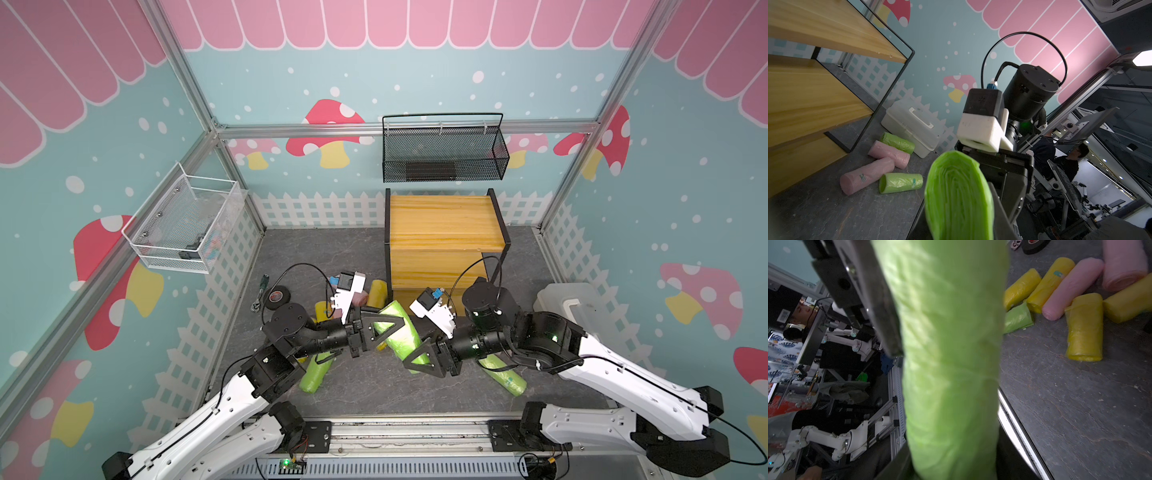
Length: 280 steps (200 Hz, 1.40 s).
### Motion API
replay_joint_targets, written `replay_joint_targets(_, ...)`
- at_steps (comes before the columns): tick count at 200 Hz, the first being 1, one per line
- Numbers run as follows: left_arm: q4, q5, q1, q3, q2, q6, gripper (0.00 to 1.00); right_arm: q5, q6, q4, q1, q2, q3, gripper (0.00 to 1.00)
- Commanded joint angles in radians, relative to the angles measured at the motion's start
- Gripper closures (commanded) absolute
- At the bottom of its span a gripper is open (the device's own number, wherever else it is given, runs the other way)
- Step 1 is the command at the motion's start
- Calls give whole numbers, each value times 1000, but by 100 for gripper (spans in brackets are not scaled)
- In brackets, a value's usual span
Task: Sort the rolls of trash bags by color and place them on the shelf
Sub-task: Pick up the roll of trash bags from the center of the board.
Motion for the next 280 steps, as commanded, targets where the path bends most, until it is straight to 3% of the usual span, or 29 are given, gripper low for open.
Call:
replay_joint_targets(1,-29,-127,-7,-18,-33,-18,100,154,11,-31,-22,-51,41,23)
replay_joint_targets(18,49,-276,-7,-89,-82,-109,100,255,15,-55,-23,-102,28,5)
replay_joint_targets(49,299,-514,-10,-268,-187,-320,100,288,16,47,-22,-167,-14,2)
replay_joint_targets(68,449,-569,-15,-357,-214,-402,100,265,45,143,-22,-158,-42,1)
replay_joint_targets(106,511,-583,-27,-384,-251,-438,100,178,141,346,-22,-80,-121,1)
replay_joint_targets(151,539,-586,-29,-384,-298,-436,100,182,162,378,-22,-4,-122,1)
replay_joint_targets(182,568,-526,-31,-383,-265,-440,100,147,176,430,-22,27,-120,1)
replay_joint_targets(233,583,-523,-35,-375,-241,-433,100,88,209,522,-22,40,-128,6)
replay_joint_targets(253,585,-523,-36,-374,-238,-433,100,94,209,527,-22,38,-128,12)
replay_joint_targets(280,585,-532,-38,-375,-242,-430,100,94,214,538,-22,44,-130,32)
